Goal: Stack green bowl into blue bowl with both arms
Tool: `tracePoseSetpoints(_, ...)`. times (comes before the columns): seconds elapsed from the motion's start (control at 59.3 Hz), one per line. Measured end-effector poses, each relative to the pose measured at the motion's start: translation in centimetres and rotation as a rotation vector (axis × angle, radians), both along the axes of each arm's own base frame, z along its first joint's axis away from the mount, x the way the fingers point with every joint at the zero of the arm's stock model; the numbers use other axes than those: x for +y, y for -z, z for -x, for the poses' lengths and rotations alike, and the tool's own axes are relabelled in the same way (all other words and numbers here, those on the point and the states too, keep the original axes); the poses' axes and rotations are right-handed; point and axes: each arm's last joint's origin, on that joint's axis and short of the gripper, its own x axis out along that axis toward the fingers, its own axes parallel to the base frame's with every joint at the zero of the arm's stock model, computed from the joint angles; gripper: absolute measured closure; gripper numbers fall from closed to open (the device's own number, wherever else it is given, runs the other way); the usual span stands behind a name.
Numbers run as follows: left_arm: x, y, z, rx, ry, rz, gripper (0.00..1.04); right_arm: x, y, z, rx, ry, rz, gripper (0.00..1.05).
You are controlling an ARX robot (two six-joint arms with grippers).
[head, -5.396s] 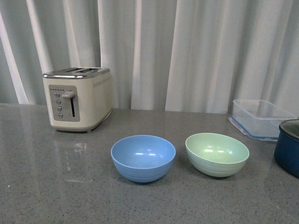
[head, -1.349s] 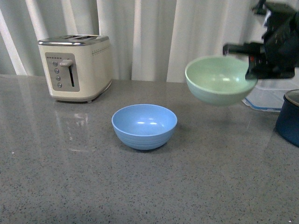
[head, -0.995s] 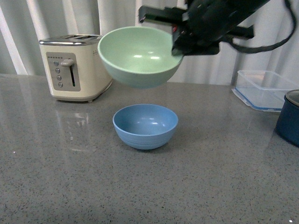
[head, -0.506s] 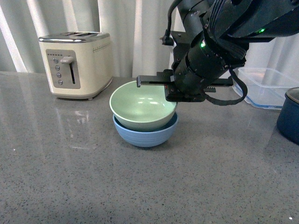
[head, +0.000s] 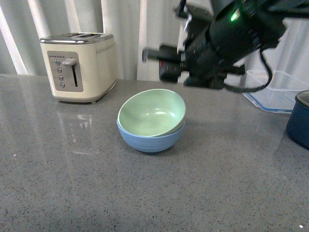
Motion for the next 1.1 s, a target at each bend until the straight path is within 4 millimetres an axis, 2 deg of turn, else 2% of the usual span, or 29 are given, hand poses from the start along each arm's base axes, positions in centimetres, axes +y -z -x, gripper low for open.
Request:
tracePoseSetpoints(0.034, 0.0, 0.0, 0.0, 0.000, 0.001, 0.000, 0.07, -1.0, -2.4, 1.8, -0.183, 0.138, 0.006, 0.47)
tracePoseSetpoints(0.084, 0.0, 0.0, 0.0, 0.000, 0.001, 0.000, 0.07, -3.1, -3.4, 4.3, -0.335, 0.351, 0.040, 0.60)
tracePoseSetpoints(0.135, 0.0, 0.0, 0.0, 0.000, -0.001, 0.000, 0.07, -5.3, -1.8, 6.1, -0.365, 0.417, 0.070, 0.72)
tracePoseSetpoints(0.202, 0.0, 0.0, 0.0, 0.000, -0.001, 0.000, 0.07, -6.8, 0.9, 7.1, -0.336, 0.424, 0.114, 0.83)
tracePoseSetpoints(0.236, 0.0, 0.0, 0.0, 0.000, -0.001, 0.000, 0.07, -7.7, 2.9, 7.8, -0.301, 0.426, 0.144, 0.90)
tracePoseSetpoints(0.32, 0.0, 0.0, 0.0, 0.000, 0.000, 0.000, 0.07, -9.1, 6.0, 9.4, -0.251, 0.419, 0.179, 1.04)
tracePoseSetpoints(0.573, 0.0, 0.0, 0.0, 0.000, -0.001, 0.000, 0.07, -12.0, 8.6, 14.3, -0.283, 0.409, 0.173, 1.04)
tracePoseSetpoints(0.708, 0.0, 0.0, 0.0, 0.000, 0.000, 0.000, 0.07, -13.1, 10.3, 16.1, -0.262, 0.418, 0.182, 1.04)
tracePoseSetpoints(1.096, 0.0, 0.0, 0.0, 0.000, 0.000, 0.000, 0.07, -14.8, 12.4, 20.0, -0.269, 0.415, 0.178, 1.04)
